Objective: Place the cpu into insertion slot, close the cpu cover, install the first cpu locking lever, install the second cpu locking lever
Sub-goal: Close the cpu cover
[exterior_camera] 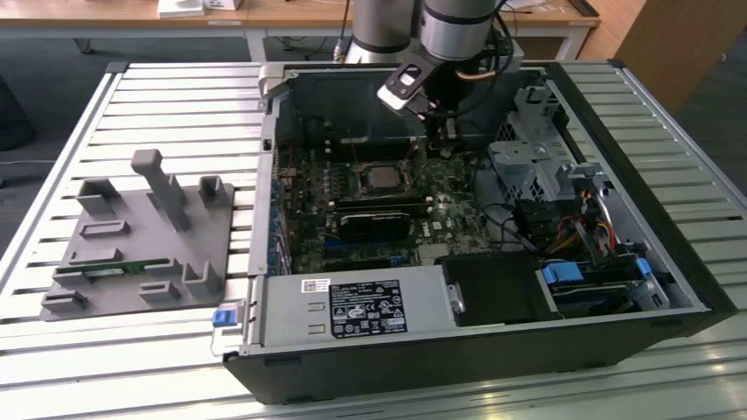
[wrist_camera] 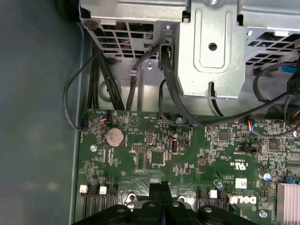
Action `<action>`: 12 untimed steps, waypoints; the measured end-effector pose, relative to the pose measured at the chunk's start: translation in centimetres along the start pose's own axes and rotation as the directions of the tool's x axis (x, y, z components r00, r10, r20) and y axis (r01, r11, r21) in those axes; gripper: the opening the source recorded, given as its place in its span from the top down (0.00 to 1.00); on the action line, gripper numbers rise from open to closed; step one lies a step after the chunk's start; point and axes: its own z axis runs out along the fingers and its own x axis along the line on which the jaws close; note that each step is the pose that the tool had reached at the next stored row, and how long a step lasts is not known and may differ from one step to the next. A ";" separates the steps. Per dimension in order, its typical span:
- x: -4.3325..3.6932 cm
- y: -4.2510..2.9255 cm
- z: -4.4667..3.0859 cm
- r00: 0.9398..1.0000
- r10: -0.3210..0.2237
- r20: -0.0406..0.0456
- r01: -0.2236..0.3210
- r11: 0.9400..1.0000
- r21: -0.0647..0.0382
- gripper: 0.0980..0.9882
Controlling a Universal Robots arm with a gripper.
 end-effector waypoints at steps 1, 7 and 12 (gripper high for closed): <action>0.00 -0.05 0.00 1.000 0.000 0.000 0.000 1.000 0.000 0.99; 0.02 -0.48 -0.01 1.000 0.000 0.000 0.000 1.000 0.000 0.99; 0.03 -0.85 -0.01 1.000 0.000 0.000 0.000 1.000 0.000 0.99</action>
